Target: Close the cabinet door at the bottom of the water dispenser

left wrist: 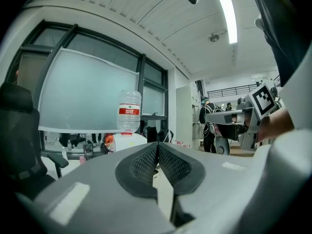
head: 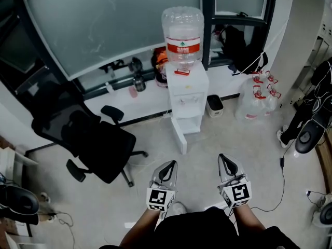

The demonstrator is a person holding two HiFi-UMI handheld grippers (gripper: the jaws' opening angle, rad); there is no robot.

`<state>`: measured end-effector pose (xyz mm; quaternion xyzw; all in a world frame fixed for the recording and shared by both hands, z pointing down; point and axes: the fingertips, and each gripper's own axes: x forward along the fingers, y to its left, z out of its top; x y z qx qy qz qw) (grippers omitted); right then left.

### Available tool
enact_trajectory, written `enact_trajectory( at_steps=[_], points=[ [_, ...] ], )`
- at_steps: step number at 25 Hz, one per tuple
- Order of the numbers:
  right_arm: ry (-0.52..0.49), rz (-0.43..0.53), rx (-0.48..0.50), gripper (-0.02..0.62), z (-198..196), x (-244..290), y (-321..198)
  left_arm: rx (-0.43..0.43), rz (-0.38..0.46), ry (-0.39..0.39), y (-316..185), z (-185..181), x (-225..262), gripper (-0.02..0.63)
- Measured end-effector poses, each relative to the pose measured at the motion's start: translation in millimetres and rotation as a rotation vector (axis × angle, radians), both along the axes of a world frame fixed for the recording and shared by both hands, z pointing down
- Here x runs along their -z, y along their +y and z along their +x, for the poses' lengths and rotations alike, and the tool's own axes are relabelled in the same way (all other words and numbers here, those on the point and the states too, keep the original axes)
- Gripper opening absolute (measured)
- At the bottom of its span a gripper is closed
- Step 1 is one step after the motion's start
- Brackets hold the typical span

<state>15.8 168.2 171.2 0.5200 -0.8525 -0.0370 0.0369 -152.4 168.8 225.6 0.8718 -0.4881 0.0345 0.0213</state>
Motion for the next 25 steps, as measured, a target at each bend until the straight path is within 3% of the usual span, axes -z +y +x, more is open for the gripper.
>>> enact_trajectory(
  at_steps=[8, 15, 25],
  points=[
    [0.018, -0.017, -0.009, 0.003, -15, -11, -19, 0.015, 0.003, 0.009, -28, -23, -2, 0.017],
    [-0.008, -0.02, 0.02, 0.003, -8, -14, -65, 0.016, 0.013, -0.012, -70, -2, 2, 0.017],
    [-0.02, -0.029, 0.078, 0.003, 27, -13, -155, 0.09, 0.001, -0.012, -158, 33, 20, 0.017]
  ],
)
